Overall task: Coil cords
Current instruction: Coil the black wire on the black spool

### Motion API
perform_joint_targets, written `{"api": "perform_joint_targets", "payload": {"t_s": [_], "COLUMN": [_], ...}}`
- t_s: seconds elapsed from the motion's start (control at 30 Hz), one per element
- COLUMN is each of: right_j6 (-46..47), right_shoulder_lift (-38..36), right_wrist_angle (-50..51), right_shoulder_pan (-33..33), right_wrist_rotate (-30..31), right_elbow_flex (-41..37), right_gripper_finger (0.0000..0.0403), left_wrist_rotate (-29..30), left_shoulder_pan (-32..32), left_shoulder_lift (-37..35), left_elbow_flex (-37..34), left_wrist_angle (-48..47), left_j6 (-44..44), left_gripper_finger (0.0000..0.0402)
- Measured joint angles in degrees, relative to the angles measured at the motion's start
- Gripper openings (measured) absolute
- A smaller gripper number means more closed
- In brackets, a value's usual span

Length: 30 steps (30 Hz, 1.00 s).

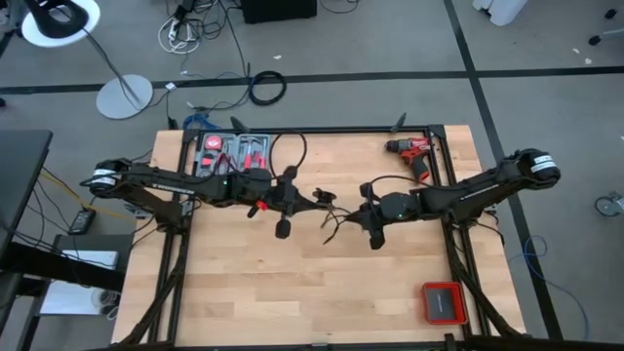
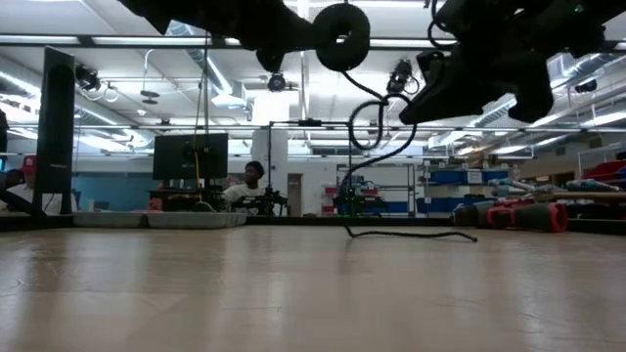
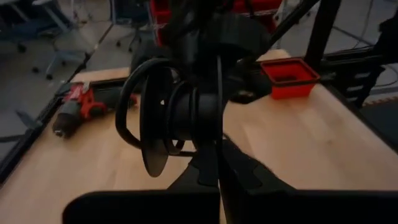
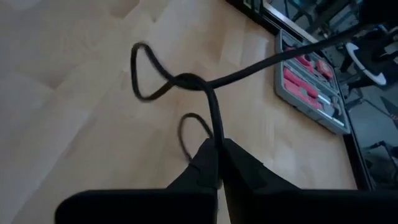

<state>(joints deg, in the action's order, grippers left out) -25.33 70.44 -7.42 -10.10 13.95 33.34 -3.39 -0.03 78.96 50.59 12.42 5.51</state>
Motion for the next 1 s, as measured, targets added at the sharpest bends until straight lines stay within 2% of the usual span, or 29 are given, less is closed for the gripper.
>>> {"api": "perform_joint_targets", "payload": {"t_s": [0.17,0.37,0.6,0.7,1.0], "right_j6": [2.52,3.28,3.14,3.00,3.89], "right_shoulder_lift": [-3.47,-5.84,-5.95,-5.95,-4.51], "right_wrist_angle": [6.71,8.75,7.86,7.10,6.36], "right_shoulder_pan": [-1.84,-3.56,-3.59,-3.34,-1.04], "right_wrist_rotate": [2.50,2.56,2.54,2.39,-3.15], "right_elbow_flex": [-0.04,-0.04,-0.04,-0.02,-0.02], "right_gripper_finger": [0.0003,0.0003,0.0003,0.0003,0.0006], "left_wrist_rotate": [1.87,4.26,4.13,2.19,1.20], "left_shoulder_pan": [0.03,0.02,0.02,0.04,-0.50], "left_shoulder_lift": [-0.37,-0.67,-0.81,-0.81,-0.81], "left_elbow_flex": [0.00,0.00,0.00,0.00,0.00], "left_wrist_angle": [-2.78,-3.24,2.41,5.04,15.33], "left_j6": [0.36,1.51,1.74,1.50,1.45], "left_gripper_finger": [0.0000,0.0000,0.0000,0.0000,0.0000]}}
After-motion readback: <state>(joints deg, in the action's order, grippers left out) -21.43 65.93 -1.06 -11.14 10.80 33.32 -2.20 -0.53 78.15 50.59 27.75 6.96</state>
